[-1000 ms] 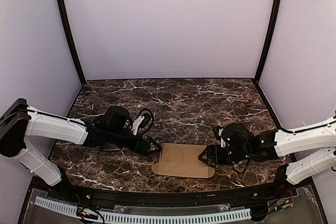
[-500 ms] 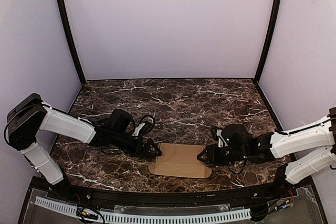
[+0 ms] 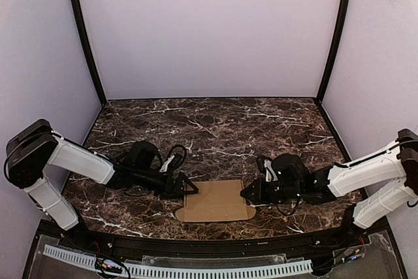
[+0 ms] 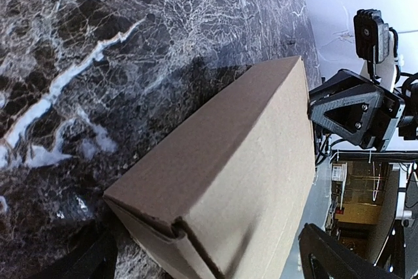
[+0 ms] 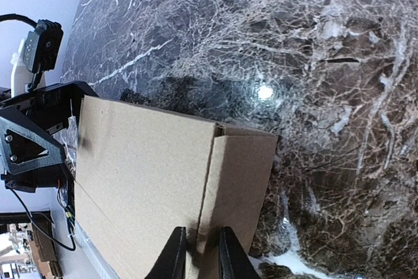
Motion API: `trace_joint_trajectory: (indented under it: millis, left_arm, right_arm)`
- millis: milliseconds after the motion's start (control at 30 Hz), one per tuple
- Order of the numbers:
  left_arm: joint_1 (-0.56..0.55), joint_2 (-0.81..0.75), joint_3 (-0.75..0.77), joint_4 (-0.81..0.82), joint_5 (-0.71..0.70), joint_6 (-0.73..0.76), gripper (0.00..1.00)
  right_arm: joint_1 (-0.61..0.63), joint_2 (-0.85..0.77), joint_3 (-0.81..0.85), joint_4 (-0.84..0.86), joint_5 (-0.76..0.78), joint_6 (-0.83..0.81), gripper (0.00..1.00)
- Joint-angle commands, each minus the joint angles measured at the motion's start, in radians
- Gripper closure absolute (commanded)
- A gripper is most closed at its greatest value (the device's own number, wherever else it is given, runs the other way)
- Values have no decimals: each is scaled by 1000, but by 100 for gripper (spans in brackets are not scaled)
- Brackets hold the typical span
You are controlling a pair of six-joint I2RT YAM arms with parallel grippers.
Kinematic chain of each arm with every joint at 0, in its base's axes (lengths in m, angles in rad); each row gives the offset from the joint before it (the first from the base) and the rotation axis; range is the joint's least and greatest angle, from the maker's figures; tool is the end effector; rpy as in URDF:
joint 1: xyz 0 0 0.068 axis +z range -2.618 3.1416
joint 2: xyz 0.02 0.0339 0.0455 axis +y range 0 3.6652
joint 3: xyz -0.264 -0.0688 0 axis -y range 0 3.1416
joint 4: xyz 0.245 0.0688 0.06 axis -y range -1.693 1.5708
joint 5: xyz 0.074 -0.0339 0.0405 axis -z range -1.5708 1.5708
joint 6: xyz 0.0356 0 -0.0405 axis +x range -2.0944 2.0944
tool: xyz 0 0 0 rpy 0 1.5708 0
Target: Fold the paper box
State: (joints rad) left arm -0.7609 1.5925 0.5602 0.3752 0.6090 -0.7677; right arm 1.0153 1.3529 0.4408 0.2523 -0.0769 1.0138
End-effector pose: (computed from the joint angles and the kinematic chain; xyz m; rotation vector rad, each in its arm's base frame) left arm 0.1921 -0.2110 0.1348 0.3785 2.5066 -1.4205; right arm 0.1279 0.2112 0.1471 -0.0491 2.5047 1.0929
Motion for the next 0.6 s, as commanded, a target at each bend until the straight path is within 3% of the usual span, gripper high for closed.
trace_joint_trajectory:
  millis: [0,200,567]
  left_arm:
    - [9,-20,-60,-61,-26,-55,2]
    - [11,-53,-111,-21,-17,-111,1]
    - [12,-80,-210,136,34,-250,1]
  right_arm:
    - [-5,33,-14,53,-10,-6,86]
    - [-5,53,-32,82,-4,-3,95]
    - [-4,52,-58,105,15,9,98]
